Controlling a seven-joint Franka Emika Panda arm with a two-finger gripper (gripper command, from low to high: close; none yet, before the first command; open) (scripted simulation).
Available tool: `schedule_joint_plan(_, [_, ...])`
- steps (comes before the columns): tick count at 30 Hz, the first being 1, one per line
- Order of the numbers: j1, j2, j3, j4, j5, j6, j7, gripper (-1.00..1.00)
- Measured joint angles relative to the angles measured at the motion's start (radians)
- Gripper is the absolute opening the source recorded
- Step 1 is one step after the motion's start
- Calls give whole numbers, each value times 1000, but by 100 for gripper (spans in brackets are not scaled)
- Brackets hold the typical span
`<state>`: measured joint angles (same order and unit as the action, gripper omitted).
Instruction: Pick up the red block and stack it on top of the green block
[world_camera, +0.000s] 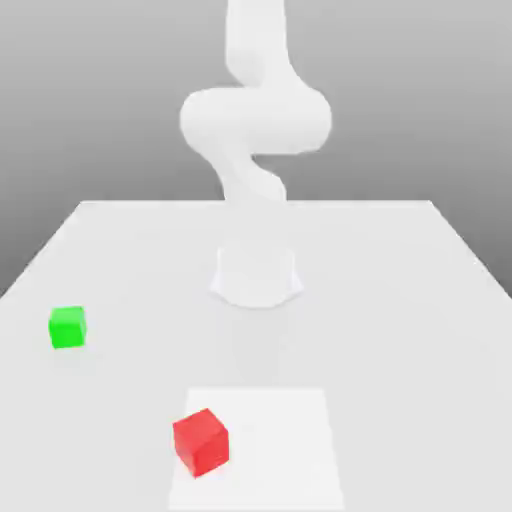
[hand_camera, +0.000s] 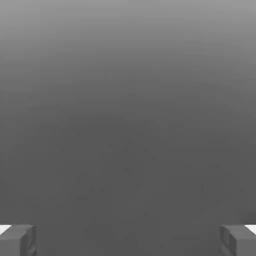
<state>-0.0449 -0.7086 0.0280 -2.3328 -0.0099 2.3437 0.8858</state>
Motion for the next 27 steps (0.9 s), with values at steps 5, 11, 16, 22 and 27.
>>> schedule_joint_plan(5, [-85,188,50,-67,-25,89,179,0])
schedule_joint_plan(11, [-165,407,89,-145,-58,193,390,0])
schedule_joint_plan(16, [-208,588,96,-210,-73,280,557,0])
schedule_joint_plan(22, [-232,800,85,-285,-34,388,709,0])
schedule_joint_plan(27, [-210,980,53,-271,-68,531,758,0])
